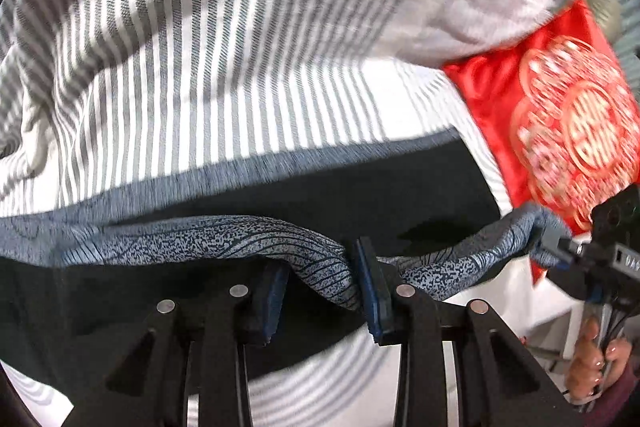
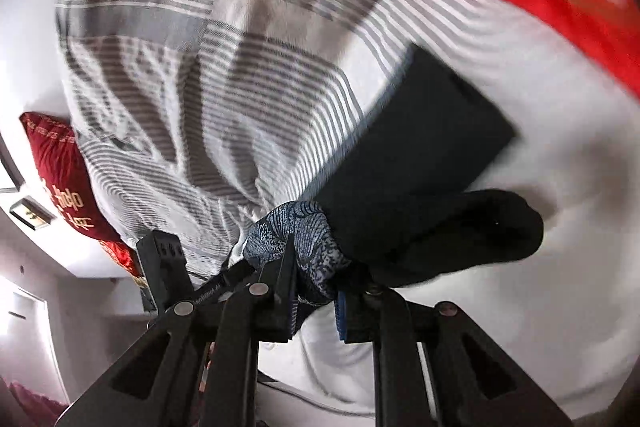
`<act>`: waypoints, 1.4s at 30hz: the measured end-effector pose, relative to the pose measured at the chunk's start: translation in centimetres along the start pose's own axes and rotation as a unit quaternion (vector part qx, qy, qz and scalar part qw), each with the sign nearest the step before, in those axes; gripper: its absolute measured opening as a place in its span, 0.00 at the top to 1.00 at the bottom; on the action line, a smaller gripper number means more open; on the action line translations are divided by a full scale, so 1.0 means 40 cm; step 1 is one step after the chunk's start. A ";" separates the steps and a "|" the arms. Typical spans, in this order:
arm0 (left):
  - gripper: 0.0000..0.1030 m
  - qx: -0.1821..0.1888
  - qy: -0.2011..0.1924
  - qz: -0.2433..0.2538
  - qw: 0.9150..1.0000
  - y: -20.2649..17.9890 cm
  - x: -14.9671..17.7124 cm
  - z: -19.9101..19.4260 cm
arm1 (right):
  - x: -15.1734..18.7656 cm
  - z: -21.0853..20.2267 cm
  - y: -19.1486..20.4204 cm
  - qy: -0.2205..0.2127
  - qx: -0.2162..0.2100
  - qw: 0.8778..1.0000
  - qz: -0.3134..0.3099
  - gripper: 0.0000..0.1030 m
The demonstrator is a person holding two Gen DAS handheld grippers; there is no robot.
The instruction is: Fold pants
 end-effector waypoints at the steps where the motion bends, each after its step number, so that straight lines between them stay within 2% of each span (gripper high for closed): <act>1: 0.66 -0.008 -0.003 -0.004 1.000 0.000 -0.018 0.012 | -0.043 0.023 -0.006 0.011 0.008 1.000 -0.005 0.85; 5: 0.66 -0.027 0.000 -0.024 0.999 0.008 -0.063 0.058 | -0.133 0.107 -0.050 0.042 0.031 0.999 -0.008 0.84; 8: 0.66 -0.041 0.014 -0.034 0.999 0.008 -0.079 0.089 | -0.163 0.153 -0.088 0.060 0.049 0.997 0.002 0.81; 11: 0.65 -0.043 0.021 -0.038 0.998 -0.004 -0.082 0.087 | -0.176 0.175 -0.132 0.069 0.053 0.996 0.033 0.75; 13: 0.65 -0.033 0.028 -0.036 0.998 -0.011 -0.078 0.067 | -0.182 0.170 -0.149 0.067 0.043 0.995 0.053 0.67; 14: 0.65 -0.028 0.029 -0.035 0.999 -0.010 -0.070 0.054 | -0.182 0.165 -0.152 0.065 0.037 0.995 0.058 0.59; 15: 0.65 -0.023 0.027 -0.034 0.999 -0.007 -0.061 0.030 | -0.184 0.154 -0.146 0.062 0.034 0.996 0.057 0.42; 16: 0.65 -0.024 0.019 -0.028 0.999 -0.009 -0.052 0.004 | -0.190 0.144 -0.137 0.056 0.035 0.997 0.050 0.34; 17: 0.64 -0.032 0.004 -0.019 0.999 -0.014 -0.044 -0.018 | -0.195 0.127 -0.124 0.048 0.045 0.997 0.039 0.20; 18: 0.44 -0.045 -0.017 -0.004 0.999 -0.020 -0.038 -0.050 | -0.197 0.108 -0.112 0.041 0.066 0.997 0.025 0.16; 19: 0.26 -0.046 -0.042 0.005 0.998 -0.024 -0.033 -0.082 | -0.199 0.087 -0.101 0.036 0.083 0.996 0.010 0.16; 20: 0.22 -0.044 -0.069 0.012 0.997 -0.027 -0.030 -0.113 | -0.200 0.075 -0.098 0.034 0.086 0.996 0.008 0.16; 22: 0.21 -0.064 -0.088 0.030 0.994 -0.029 -0.030 -0.141 | -0.190 0.038 -0.093 0.025 0.101 0.995 0.003 0.16; 24: 0.21 -0.094 -0.082 0.033 0.992 -0.015 -0.031 -0.128 | -0.168 0.005 -0.094 0.022 0.143 0.989 -0.004 0.16; 25: 0.21 -0.113 -0.074 0.030 0.990 0.000 -0.028 -0.109 | -0.146 -0.012 -0.100 0.024 0.177 0.984 -0.006 0.16; 28: 0.21 -0.162 -0.059 0.018 0.985 0.037 -0.007 -0.059 | -0.112 -0.032 -0.132 0.035 0.222 0.974 -0.010 0.16; 29: 0.21 -0.168 -0.055 0.010 0.984 0.051 -0.004 -0.050 | -0.104 -0.032 -0.145 0.039 0.227 0.973 -0.010 0.18; 31: 0.21 -0.173 -0.043 -0.011 0.984 0.073 0.013 -0.031 | -0.104 -0.017 -0.158 0.043 0.225 0.973 -0.016 0.27; 32: 0.21 -0.176 -0.040 -0.016 0.983 0.078 0.020 -0.023 | -0.106 -0.010 -0.155 0.044 0.223 0.974 -0.023 0.45; 33: 0.21 -0.181 -0.037 -0.018 0.983 0.081 0.026 -0.017 | -0.109 0.003 -0.148 0.049 0.223 0.973 -0.037 0.73; 35: 0.21 -0.187 -0.031 -0.019 0.982 0.083 0.038 -0.014 | -0.109 0.012 -0.132 0.058 0.244 0.966 -0.055 0.73; 40: 0.21 -0.196 -0.040 -0.033 0.979 0.103 0.053 -0.043 | -0.061 -0.033 -0.160 0.092 0.257 0.961 -0.032 0.75; 42: 0.21 -0.206 -0.050 -0.051 0.976 0.139 0.058 -0.067 | -0.048 -0.033 -0.145 0.100 0.265 0.958 -0.039 0.68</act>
Point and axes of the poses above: each gripper's, at about its wrist camera, not at the fingertips, and z roughly the way its jaws point, y to its left, x to its underside, the point moved 1 cm from there along z, roughly the way its jaws point, and after that the axes turned 11 degrees about -z, right-handed, at the moved point
